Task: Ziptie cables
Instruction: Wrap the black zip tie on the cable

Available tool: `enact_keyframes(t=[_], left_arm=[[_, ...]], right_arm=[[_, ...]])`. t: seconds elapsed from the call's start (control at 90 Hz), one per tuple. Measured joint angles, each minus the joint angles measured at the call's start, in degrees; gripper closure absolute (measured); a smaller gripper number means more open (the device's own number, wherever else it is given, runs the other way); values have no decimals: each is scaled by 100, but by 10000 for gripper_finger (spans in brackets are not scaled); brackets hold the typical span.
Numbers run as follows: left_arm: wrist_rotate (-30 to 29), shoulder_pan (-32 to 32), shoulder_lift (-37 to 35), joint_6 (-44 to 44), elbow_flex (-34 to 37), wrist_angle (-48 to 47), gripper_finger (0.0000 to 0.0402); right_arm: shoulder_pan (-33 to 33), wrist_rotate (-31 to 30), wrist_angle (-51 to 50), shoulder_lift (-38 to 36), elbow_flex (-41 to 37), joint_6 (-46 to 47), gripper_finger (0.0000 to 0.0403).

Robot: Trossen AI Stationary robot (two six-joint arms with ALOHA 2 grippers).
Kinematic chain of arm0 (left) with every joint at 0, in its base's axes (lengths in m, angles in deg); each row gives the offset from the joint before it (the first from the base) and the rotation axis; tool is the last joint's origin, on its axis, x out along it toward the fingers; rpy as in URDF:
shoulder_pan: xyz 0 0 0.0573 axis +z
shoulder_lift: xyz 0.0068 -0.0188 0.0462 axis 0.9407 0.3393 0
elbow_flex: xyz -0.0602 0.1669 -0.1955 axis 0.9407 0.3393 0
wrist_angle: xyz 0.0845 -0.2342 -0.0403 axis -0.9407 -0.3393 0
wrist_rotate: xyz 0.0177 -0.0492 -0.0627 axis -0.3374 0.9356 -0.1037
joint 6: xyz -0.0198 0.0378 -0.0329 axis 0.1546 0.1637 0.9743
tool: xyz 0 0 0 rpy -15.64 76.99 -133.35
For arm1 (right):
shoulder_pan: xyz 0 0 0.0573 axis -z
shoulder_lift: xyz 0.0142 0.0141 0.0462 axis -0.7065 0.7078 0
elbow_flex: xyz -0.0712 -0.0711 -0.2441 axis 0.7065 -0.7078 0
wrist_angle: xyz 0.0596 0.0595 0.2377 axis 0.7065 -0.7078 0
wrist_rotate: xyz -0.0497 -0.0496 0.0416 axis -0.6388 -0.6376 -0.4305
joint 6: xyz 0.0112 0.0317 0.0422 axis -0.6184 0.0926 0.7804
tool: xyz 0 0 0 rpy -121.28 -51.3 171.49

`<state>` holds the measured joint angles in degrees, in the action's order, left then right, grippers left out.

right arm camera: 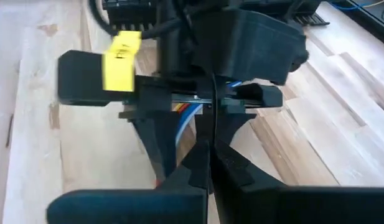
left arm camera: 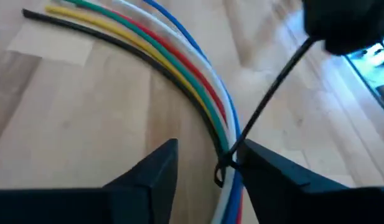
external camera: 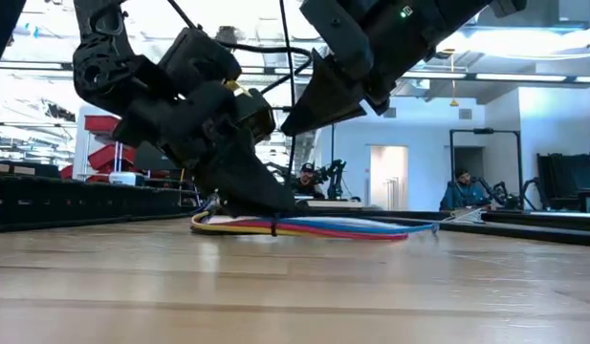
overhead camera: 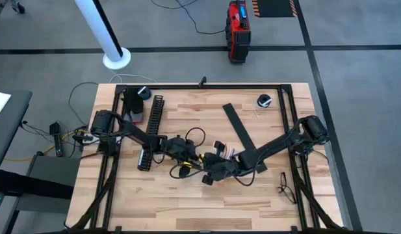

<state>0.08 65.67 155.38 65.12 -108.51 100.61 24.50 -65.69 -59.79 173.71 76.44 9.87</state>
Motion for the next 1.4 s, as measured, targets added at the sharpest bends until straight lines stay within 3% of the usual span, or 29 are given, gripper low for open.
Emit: enact_keyframes(t=[0.5, 0.956, 1.4], left_arm=[[263, 102, -2, 145, 2, 261, 395], [116, 28, 661, 464, -20, 775, 401], [6, -203, 680, 600, -16, 610, 401]], right_arm=[[2, -18, -36, 0, 0, -9, 403], [0, 15, -91, 13, -17, -7, 403], [-8, -216, -51, 13, -17, -6, 403]])
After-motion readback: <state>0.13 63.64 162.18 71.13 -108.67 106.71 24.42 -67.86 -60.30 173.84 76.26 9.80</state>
